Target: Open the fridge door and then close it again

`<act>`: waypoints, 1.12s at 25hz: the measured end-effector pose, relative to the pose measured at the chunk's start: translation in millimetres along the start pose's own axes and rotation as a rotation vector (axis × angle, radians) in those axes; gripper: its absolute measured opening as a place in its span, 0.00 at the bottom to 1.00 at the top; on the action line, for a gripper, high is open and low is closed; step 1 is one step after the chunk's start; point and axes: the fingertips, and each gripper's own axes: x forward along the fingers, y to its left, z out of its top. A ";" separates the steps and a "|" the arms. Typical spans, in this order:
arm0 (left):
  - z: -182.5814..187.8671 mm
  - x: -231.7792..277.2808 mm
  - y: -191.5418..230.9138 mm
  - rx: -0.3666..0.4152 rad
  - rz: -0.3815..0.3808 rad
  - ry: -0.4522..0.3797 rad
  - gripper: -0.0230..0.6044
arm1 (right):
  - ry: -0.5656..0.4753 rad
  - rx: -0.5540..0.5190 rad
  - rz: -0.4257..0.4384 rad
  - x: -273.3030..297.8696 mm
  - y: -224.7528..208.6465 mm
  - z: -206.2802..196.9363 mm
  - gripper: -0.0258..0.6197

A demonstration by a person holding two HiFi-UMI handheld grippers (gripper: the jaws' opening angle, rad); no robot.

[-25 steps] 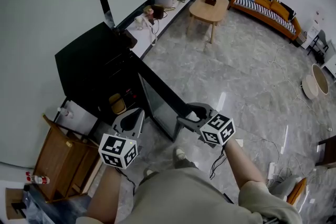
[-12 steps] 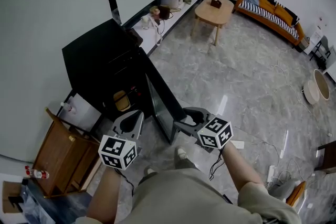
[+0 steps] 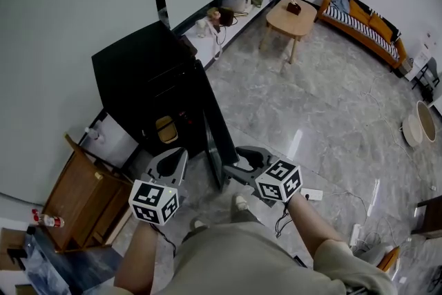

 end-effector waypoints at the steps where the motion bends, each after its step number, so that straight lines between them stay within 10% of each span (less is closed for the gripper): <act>1: -1.5 -2.1 2.1 -0.002 0.004 0.002 0.05 | 0.001 -0.001 0.003 2.8 2.3 0.3 0.40; 28: -18.5 -49.7 60.5 -0.059 0.136 0.002 0.05 | 0.082 -0.098 0.085 63.3 52.7 12.6 0.42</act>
